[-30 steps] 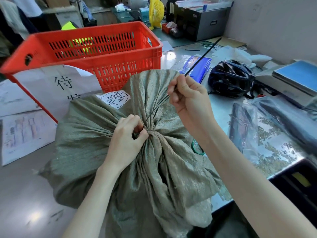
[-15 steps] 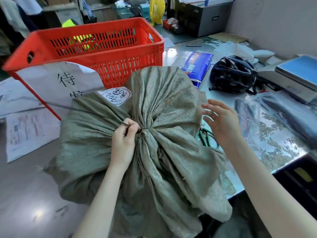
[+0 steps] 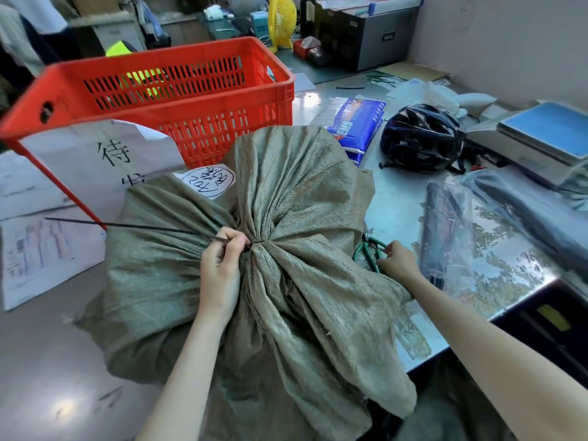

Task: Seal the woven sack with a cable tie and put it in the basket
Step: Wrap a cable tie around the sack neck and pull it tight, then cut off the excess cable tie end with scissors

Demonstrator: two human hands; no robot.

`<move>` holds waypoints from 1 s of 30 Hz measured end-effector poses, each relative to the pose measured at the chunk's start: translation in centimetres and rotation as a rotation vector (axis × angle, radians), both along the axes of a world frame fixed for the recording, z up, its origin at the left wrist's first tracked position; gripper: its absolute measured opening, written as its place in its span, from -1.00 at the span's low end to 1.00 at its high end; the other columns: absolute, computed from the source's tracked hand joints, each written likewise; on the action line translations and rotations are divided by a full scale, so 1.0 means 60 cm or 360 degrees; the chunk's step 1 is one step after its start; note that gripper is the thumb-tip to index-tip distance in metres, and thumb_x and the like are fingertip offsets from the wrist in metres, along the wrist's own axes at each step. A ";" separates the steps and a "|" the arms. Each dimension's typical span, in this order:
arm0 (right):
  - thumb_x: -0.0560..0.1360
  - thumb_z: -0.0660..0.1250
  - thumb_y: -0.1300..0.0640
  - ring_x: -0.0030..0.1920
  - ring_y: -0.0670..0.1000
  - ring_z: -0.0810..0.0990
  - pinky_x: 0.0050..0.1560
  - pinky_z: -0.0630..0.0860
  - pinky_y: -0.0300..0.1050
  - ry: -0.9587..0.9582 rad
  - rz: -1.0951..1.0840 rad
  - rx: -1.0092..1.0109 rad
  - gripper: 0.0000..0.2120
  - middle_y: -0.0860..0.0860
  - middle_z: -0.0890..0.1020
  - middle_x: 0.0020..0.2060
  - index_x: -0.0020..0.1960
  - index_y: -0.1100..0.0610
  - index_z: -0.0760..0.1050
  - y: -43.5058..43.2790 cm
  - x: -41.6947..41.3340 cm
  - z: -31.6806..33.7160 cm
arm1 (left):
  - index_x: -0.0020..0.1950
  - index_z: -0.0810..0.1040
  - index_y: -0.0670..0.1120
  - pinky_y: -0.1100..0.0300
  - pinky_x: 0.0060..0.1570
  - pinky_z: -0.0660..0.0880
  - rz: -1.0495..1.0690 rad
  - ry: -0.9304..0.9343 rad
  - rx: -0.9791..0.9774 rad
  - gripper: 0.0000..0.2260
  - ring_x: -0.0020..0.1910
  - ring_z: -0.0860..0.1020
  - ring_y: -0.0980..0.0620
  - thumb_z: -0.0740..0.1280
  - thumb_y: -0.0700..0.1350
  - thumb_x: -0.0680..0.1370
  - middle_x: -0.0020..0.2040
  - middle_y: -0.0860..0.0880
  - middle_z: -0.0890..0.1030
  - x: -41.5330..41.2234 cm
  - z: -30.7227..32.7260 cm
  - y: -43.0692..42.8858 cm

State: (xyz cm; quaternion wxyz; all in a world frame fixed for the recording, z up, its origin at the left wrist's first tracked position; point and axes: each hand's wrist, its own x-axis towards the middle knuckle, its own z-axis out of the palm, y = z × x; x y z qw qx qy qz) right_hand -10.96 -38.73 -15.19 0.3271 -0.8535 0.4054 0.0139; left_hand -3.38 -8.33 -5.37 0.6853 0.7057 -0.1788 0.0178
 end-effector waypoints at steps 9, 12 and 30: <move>0.42 0.38 0.27 -0.18 0.17 0.45 -0.42 0.26 -0.10 0.0141 0.0103 -0.0085 -0.66 0.18 0.42 -0.10 -0.02 0.17 0.21 0.017 0.003 -0.011 | -0.27 0.39 -0.08 0.40 -0.20 0.32 0.0018 -0.0010 -0.0009 -0.85 -0.31 0.38 0.28 0.18 -0.15 0.51 -0.38 0.22 0.46 -0.003 -0.003 0.000; 0.41 0.37 0.30 -0.20 0.16 0.43 -0.47 0.21 -0.13 0.0162 0.0183 -0.0118 -0.65 0.16 0.41 -0.16 -0.01 0.18 0.19 0.019 0.001 -0.013 | -0.27 0.39 -0.07 0.39 -0.20 0.32 0.0028 -0.0022 -0.0003 -0.85 -0.31 0.38 0.27 0.18 -0.15 0.51 -0.38 0.22 0.46 -0.003 -0.004 0.000; 0.44 0.24 0.43 -0.27 0.08 0.49 -0.45 0.39 -0.06 -0.0296 -0.0511 0.0590 -0.39 0.24 0.51 -0.01 0.41 0.16 0.13 -0.024 -0.004 0.019 | -0.27 0.39 -0.05 0.38 -0.21 0.32 0.0029 -0.0038 -0.0010 -0.85 -0.31 0.37 0.28 0.20 -0.11 0.51 -0.38 0.23 0.47 0.000 -0.013 0.002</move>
